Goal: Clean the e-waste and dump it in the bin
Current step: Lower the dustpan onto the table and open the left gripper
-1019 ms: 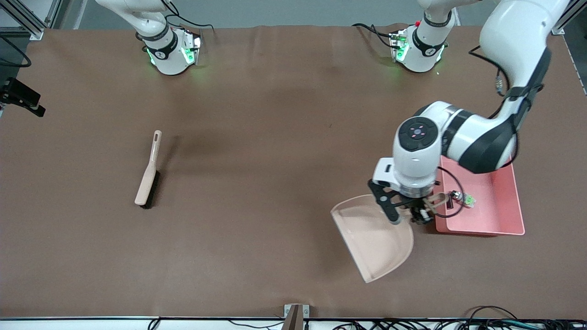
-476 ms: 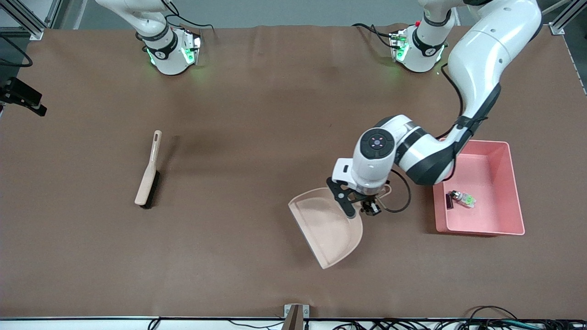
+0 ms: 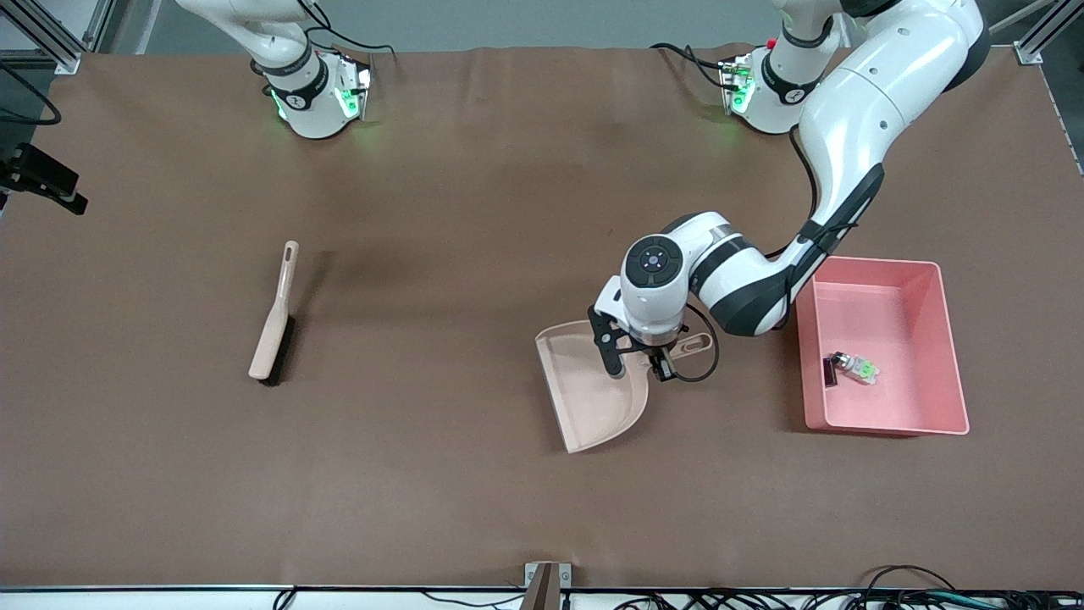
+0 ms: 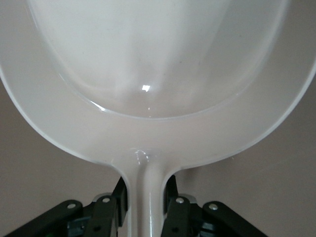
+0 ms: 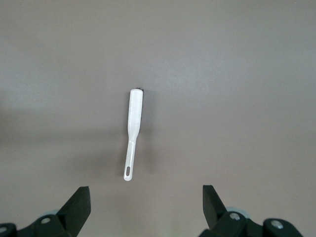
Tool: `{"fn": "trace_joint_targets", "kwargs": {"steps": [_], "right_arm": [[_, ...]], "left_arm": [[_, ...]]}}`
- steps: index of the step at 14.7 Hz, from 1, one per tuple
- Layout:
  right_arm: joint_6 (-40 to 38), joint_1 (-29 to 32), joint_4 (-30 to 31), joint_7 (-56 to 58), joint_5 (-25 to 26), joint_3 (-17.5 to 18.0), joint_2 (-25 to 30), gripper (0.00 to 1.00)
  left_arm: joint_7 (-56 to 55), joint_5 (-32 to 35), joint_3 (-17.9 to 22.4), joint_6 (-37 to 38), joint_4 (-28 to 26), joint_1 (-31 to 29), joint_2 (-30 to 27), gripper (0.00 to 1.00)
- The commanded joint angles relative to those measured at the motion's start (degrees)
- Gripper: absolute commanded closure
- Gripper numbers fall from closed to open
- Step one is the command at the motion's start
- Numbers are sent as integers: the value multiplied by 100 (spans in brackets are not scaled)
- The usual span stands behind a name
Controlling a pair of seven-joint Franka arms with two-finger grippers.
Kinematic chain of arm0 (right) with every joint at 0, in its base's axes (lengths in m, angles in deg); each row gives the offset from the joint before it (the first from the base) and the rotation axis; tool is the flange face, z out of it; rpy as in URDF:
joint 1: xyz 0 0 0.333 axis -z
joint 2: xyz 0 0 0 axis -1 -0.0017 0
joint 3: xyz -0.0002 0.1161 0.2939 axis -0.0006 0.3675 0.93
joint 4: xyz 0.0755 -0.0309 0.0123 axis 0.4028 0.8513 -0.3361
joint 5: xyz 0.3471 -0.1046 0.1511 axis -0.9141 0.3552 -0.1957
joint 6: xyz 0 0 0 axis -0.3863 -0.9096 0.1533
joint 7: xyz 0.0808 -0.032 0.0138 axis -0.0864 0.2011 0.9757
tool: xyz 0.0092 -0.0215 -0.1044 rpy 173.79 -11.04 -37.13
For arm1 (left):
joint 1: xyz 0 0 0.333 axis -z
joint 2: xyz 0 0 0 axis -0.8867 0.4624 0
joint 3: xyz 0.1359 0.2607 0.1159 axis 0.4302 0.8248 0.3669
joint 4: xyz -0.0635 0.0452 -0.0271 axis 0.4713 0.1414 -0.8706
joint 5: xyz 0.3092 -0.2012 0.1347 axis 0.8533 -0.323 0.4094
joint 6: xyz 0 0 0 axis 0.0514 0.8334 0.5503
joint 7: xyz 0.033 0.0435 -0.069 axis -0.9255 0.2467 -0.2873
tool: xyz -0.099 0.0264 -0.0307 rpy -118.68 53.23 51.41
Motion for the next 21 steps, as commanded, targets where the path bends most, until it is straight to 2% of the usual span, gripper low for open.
{"fn": "trace_joint_targets", "kwargs": {"steps": [1,4,6,17,21], "right_arm": [[-25,67,54,26,53,26,36,0],[1,208,54,26,53,26,45,0],[-16,191,54,26,53,35,45,0],[-122,-11,63,-45,35,79,98,0],[-131,-20,63,-45,35,79,106,0]], "left_arm": [[69,107,-264,-231,-903,-428,-580,90],[52,544,-564,-959,-1686,-1026,-704,90],[52,818,-565,-1312,-1933,-1212,-678,90],[808,801,-556,-1261,-1952,-1221,-581,89],[746,687,-565,-674,-1934,-1230,-608,89]]}}
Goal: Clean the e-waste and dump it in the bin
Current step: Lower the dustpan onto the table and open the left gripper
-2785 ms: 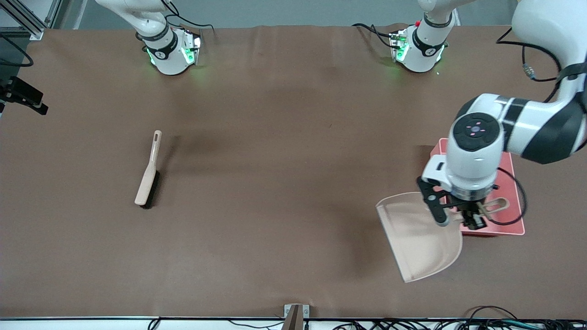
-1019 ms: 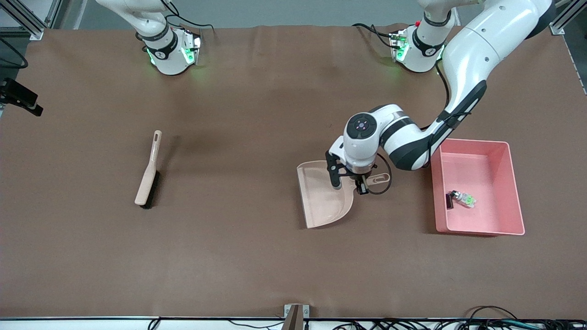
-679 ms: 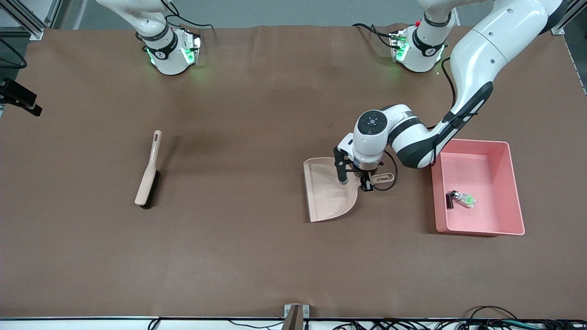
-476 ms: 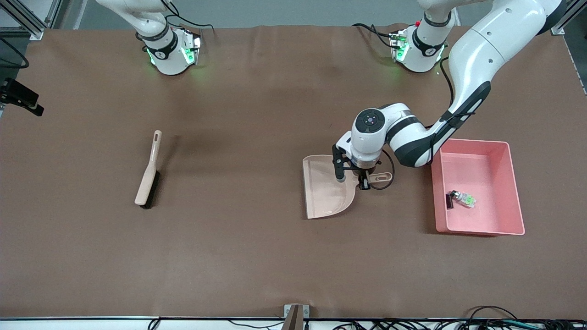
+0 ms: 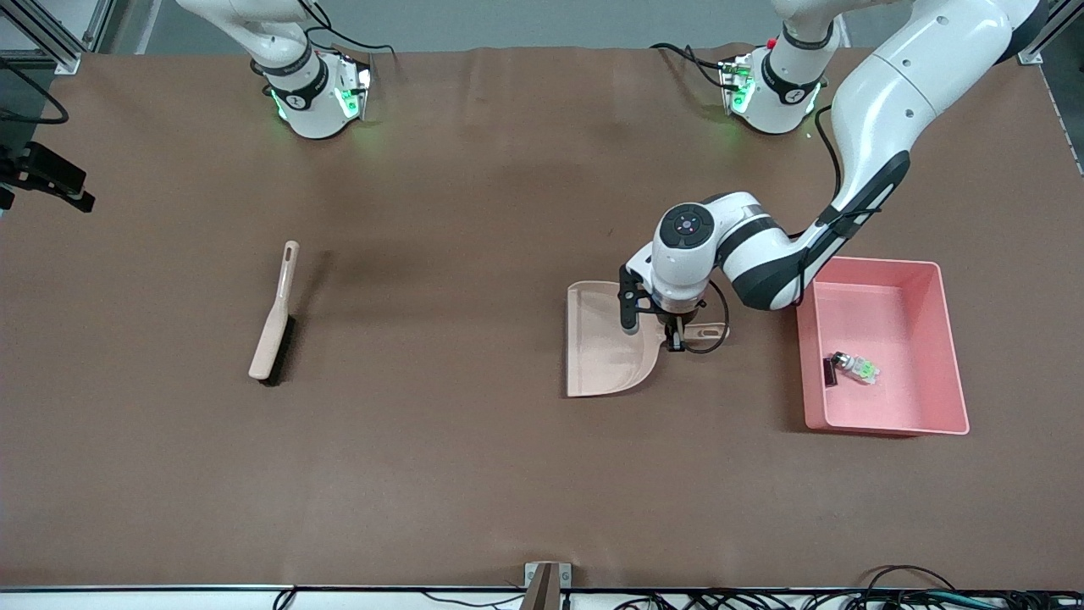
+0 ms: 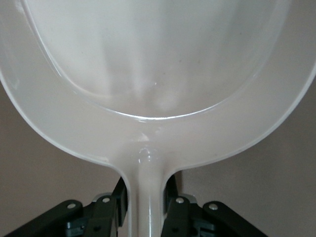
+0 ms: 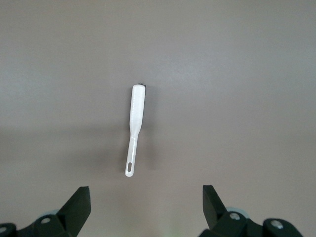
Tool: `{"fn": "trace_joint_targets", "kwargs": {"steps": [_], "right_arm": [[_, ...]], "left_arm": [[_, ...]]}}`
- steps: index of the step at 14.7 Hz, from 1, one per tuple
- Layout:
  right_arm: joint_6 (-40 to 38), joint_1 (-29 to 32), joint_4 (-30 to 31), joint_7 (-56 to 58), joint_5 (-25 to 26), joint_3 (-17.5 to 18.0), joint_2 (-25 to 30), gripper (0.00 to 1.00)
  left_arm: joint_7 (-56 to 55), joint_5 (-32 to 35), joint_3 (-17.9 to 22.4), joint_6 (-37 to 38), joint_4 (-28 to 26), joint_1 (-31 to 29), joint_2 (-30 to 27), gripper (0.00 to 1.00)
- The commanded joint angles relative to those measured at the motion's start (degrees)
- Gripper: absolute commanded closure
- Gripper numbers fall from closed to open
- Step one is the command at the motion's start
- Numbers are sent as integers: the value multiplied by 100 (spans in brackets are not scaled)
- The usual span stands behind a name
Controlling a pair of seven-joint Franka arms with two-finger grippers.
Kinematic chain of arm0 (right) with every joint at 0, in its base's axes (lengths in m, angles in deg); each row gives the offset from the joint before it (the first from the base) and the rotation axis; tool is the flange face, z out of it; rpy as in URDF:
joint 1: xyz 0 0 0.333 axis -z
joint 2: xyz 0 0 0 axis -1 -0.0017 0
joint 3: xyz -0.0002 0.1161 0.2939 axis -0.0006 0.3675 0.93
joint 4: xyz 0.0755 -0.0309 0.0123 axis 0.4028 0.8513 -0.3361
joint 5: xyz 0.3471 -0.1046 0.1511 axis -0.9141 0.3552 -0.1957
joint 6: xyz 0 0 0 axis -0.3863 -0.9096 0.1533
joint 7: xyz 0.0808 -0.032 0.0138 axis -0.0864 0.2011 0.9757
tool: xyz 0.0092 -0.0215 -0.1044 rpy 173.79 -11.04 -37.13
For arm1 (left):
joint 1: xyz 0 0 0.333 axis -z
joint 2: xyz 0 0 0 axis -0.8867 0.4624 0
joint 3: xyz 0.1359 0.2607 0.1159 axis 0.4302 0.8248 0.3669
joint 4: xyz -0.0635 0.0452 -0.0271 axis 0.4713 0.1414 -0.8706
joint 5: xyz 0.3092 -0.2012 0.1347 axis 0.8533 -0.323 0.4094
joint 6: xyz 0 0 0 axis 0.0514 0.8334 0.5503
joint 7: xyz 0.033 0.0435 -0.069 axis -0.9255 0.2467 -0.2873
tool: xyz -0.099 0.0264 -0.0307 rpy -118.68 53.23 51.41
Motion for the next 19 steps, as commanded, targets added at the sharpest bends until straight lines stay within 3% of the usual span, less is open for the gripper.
{"fn": "trace_joint_targets", "kwargs": {"steps": [1,8,9,10,16,19], "right_arm": [[-44,-17,61,-44,26,-1,106,0],[0,-96,70,-44,17,-1,132,0],[-9,-96,70,-44,8,-1,132,0],[-26,-96,70,-53,-1,-1,141,0],[-9,-105,70,-44,-1,-1,141,0],[-9,-96,70,-44,-1,-1,141,0]], "left_arm": [[8,-36,-48,494,-66,-43,-150,89],[-211,-80,-153,917,4,-43,-167,87],[-290,-88,-162,917,39,-25,-159,59],[-343,-80,-162,917,65,10,-159,1],[-449,-88,-451,1066,539,-51,-176,0],[-458,-561,-619,1864,1407,-34,-176,0]]}}
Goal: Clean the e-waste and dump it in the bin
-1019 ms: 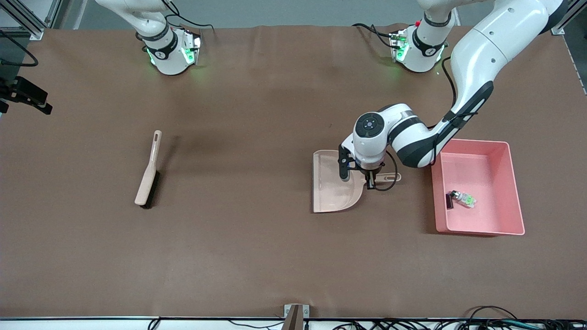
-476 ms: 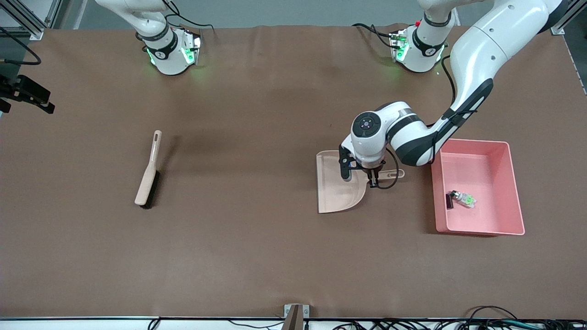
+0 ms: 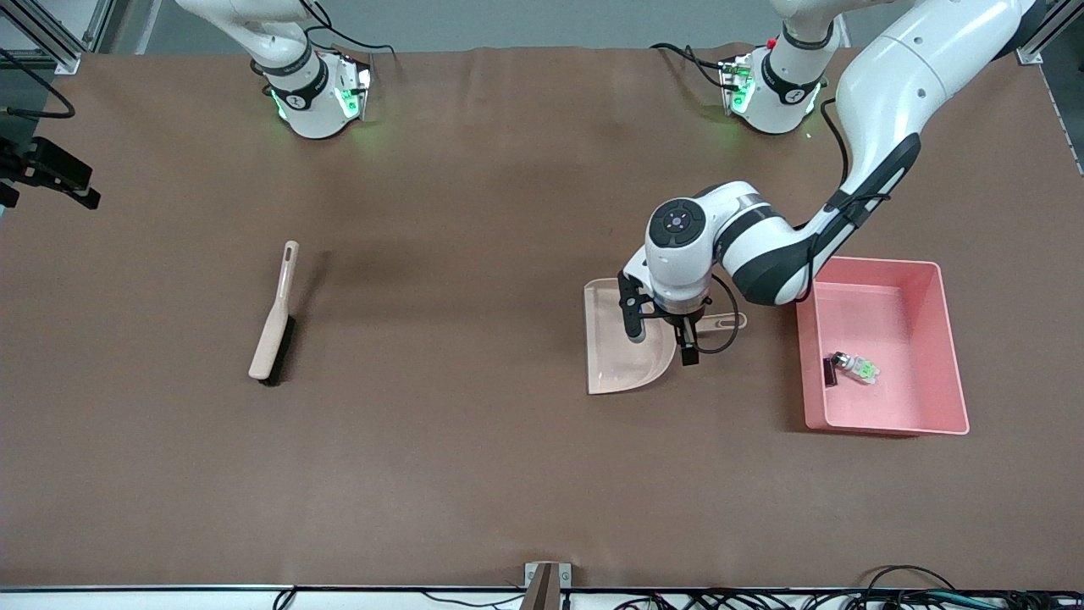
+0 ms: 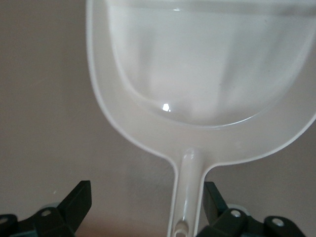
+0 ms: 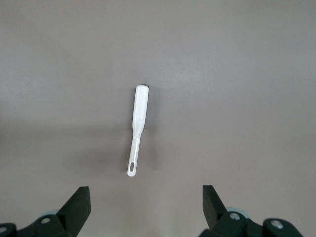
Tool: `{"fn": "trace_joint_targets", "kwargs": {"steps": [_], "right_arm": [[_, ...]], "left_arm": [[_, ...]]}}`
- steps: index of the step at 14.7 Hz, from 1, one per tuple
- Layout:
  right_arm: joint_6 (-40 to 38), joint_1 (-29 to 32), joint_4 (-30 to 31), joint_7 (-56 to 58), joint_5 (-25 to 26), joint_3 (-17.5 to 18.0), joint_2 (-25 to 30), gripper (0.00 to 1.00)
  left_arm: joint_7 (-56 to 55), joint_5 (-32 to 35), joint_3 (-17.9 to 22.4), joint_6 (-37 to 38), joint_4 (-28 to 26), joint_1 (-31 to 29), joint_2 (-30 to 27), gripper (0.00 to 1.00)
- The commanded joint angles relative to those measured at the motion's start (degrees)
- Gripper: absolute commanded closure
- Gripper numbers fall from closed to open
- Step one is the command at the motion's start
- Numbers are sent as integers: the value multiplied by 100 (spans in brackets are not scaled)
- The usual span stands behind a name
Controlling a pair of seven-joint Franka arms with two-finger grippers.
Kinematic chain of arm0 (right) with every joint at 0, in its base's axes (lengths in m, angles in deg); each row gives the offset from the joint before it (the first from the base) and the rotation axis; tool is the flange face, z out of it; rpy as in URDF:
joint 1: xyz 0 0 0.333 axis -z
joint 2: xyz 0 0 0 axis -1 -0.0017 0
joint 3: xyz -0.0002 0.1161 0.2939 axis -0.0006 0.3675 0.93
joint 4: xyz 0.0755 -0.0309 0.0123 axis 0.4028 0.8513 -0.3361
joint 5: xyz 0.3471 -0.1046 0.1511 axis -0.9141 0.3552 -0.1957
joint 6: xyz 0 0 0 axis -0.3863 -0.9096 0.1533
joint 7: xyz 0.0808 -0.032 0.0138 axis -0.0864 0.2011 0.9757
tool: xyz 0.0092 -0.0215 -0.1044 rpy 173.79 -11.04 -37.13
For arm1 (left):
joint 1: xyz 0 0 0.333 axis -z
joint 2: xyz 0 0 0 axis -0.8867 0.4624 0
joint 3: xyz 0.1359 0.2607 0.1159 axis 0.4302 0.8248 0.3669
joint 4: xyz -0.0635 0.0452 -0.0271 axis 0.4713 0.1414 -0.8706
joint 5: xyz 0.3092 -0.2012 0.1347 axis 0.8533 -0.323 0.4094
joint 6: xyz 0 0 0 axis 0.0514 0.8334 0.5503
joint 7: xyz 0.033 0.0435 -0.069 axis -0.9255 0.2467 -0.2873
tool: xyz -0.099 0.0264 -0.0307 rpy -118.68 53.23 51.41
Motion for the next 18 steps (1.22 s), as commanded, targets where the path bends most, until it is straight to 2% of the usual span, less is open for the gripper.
{"fn": "trace_joint_targets", "kwargs": {"steps": [1,3,5,9,13,15,16,18], "right_arm": [[-20,-22,71,-44,2,-4,96,0],[-20,-22,71,-44,2,-4,104,0],[15,-22,71,-44,2,-4,96,0],[-12,-22,71,-44,2,-4,96,0],[-29,-22,71,-53,2,-4,96,0],[-12,-13,71,-44,2,-4,96,0],[-12,-13,71,-44,2,-4,96,0],[-29,-22,71,-44,2,-4,104,0]], "left_arm": [[11,-470,-129,784,877,2,-105,0],[-268,-602,-147,1154,1362,-15,-113,0],[-1180,-743,-147,1244,1670,-33,-218,0],[-2492,-1007,-138,1244,1917,-322,-490,0],[-2793,-1244,-156,1253,2242,-534,-614,0],[-2617,-1402,-77,1226,2251,-1041,-693,0],[-2608,-1742,-25,1200,2269,-1087,-798,0],[-2617,-2550,641,1095,2514,-887,-1027,0]]}}
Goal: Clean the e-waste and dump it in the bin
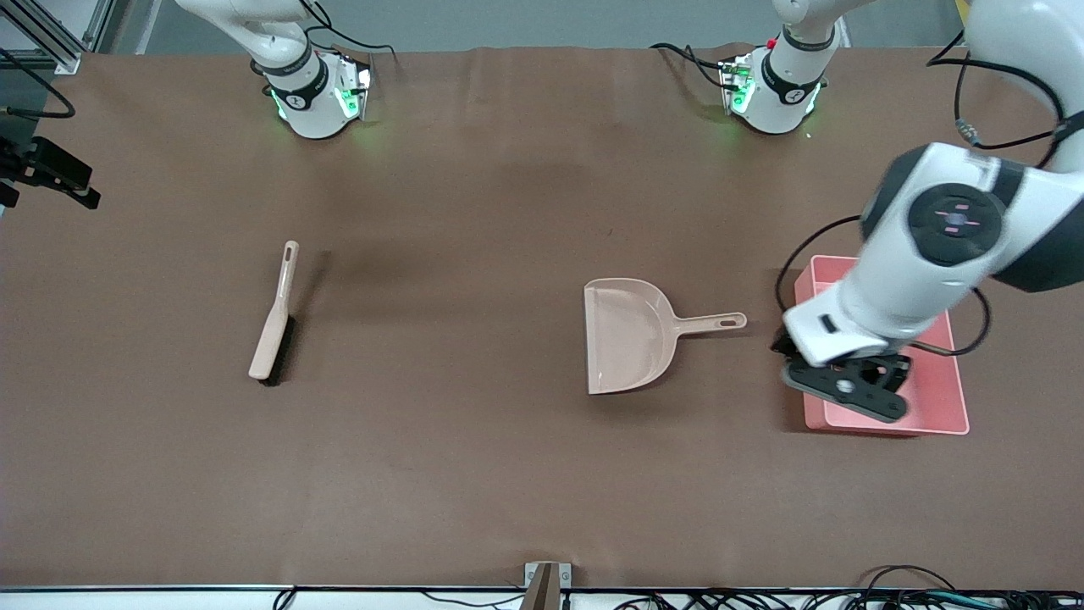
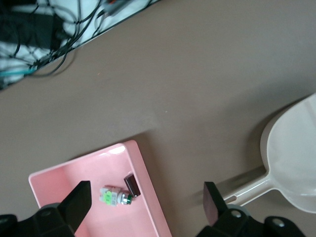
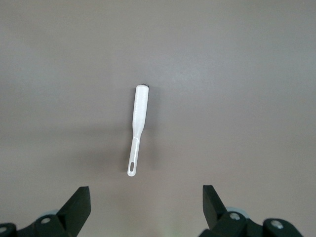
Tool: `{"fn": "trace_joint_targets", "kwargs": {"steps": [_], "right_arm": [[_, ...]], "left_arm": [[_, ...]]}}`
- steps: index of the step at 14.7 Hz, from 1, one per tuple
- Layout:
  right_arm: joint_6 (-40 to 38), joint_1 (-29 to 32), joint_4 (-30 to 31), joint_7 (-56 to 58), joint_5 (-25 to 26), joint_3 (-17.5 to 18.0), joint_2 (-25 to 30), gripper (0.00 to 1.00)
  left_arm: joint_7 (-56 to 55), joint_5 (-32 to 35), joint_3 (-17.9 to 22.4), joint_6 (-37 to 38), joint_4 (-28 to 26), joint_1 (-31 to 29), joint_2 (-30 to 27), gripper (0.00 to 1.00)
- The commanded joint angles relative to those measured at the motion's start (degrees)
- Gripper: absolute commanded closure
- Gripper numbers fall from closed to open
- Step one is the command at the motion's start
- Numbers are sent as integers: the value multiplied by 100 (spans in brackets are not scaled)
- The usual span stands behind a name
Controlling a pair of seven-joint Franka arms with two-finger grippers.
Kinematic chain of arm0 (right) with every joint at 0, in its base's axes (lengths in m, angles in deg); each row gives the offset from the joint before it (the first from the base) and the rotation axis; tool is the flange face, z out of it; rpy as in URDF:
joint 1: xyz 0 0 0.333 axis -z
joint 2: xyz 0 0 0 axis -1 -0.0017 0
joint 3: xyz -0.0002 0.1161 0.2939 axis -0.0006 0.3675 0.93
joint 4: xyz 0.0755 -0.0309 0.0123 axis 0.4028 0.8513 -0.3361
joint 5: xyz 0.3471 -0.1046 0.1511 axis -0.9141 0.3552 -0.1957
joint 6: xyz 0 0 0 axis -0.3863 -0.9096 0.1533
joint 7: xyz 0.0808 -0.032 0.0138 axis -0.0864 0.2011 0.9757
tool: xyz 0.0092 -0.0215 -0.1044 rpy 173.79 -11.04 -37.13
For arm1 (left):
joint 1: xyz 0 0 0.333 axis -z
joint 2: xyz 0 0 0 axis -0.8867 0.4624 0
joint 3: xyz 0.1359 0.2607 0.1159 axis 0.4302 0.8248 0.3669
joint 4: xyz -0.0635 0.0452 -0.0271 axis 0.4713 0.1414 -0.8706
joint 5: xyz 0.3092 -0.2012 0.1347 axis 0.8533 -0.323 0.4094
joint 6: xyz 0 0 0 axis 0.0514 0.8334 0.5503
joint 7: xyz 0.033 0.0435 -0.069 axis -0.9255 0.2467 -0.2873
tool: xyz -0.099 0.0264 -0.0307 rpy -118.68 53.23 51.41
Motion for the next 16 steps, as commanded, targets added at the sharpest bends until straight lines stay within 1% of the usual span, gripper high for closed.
{"fn": "trace_joint_targets", "kwargs": {"steps": [1,2,3,5,6,7,8,10,12,13,15,16], "right_arm": [[-15,-21,73,-44,3,-4,95,0],[2,-21,73,-44,3,-4,95,0],[3,-21,73,-44,3,-4,95,0],[-15,-21,73,-44,3,-4,95,0],[-15,-21,73,-44,3,-4,95,0],[2,-21,73,-44,3,-4,95,0],[3,-21,73,-44,3,-4,95,0],[3,-12,73,-44,3,-4,95,0],[20,-12,73,-44,3,-4,86,0],[20,-12,73,-44,3,-4,86,0],[12,-21,73,-44,-6,-4,95,0],[20,-12,73,-44,-6,-4,95,0]], "left_arm": [[31,-1125,721,-33,162,211,-422,0],[-4,-1521,1010,-33,154,290,-597,0],[30,-1839,1396,-33,154,491,-782,0],[31,-2481,2318,2,119,1026,-1256,0],[39,-2588,2749,89,23,1281,-1493,0],[109,-2598,3075,238,-143,1510,-1713,0],[144,-2615,3296,352,-197,1643,-1846,0],[128,-2755,3875,782,-198,2011,-2092,0],[171,-3298,4717,1187,-206,2459,-2355,0],[250,-3379,5087,1249,-215,2714,-2461,0],[460,-3389,5581,1407,-329,3128,-2725,0],[522,-3389,5731,1417,-434,3225,-2882,0]]}}
